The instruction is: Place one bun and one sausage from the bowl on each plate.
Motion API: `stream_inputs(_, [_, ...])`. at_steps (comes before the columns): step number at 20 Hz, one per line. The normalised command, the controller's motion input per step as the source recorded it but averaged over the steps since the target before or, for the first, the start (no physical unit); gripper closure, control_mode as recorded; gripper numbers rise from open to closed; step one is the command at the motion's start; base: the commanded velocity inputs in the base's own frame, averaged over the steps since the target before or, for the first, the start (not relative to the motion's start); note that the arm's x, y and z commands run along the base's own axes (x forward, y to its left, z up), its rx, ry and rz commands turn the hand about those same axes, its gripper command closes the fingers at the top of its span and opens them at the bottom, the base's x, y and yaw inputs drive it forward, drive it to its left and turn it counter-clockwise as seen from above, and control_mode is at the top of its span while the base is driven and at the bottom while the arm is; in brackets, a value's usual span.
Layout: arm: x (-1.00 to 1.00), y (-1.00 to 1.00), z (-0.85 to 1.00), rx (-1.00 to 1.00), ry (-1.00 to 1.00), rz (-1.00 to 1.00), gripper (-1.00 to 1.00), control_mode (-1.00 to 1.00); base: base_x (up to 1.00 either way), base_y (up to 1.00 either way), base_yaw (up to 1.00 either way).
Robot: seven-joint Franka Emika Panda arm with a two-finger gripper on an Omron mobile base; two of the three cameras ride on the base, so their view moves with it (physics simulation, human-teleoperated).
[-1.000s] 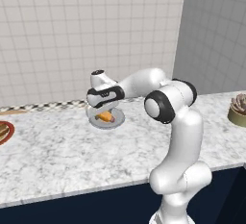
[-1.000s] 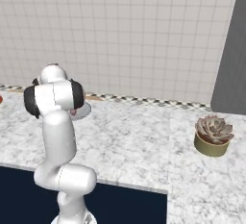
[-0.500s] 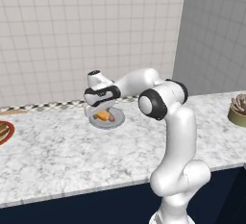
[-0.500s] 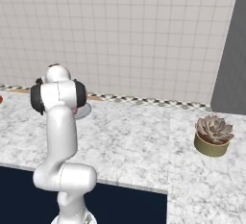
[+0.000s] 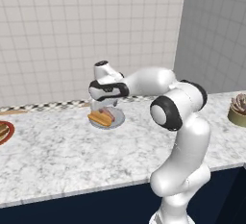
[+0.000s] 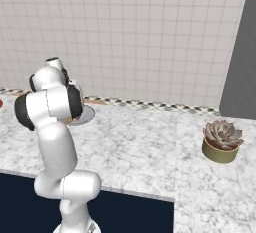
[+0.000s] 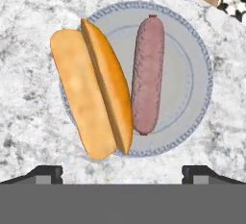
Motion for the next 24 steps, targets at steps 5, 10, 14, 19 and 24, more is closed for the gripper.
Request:
stream_inputs(5, [-1.0, -0.75, 0.6, 0.11, -0.31, 0.0, -1.0, -1.0, 0.0, 0.0, 0.0])
stream_inputs(10, [-1.0, -0.64, 0.47, 0.09, -0.29, 0.0, -1.0, -1.0, 0.0, 0.0, 0.0])
stream_inputs(14, [-1.0, -0.31, 0.4, 0.0, -0.21, 0.0, -1.0, -1.0, 0.0, 0.0, 0.0])
stream_inputs(19, [-1.0, -0.77, 0.69, 0.09, -0.49, 0.0, -1.0, -1.0, 0.0, 0.0, 0.0])
stream_inputs(24, [-0.94, -0.95, 0.93, 0.2, -0.68, -0.03, -1.0, -1.0, 0.0, 0.0, 0.0])
